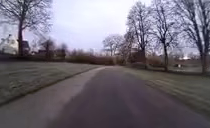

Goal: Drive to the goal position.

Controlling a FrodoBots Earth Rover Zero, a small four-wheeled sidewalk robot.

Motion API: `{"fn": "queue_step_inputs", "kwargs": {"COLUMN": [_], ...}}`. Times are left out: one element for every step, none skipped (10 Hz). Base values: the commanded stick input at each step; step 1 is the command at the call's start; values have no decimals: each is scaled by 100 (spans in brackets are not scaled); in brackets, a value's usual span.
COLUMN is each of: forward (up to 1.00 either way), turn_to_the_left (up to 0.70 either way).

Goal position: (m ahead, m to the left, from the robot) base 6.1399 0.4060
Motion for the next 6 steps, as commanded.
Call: {"fn": "queue_step_inputs", "kwargs": {"forward": [100,100,100,100,100,100], "turn_to_the_left": [0,0,0,0,0,0]}}
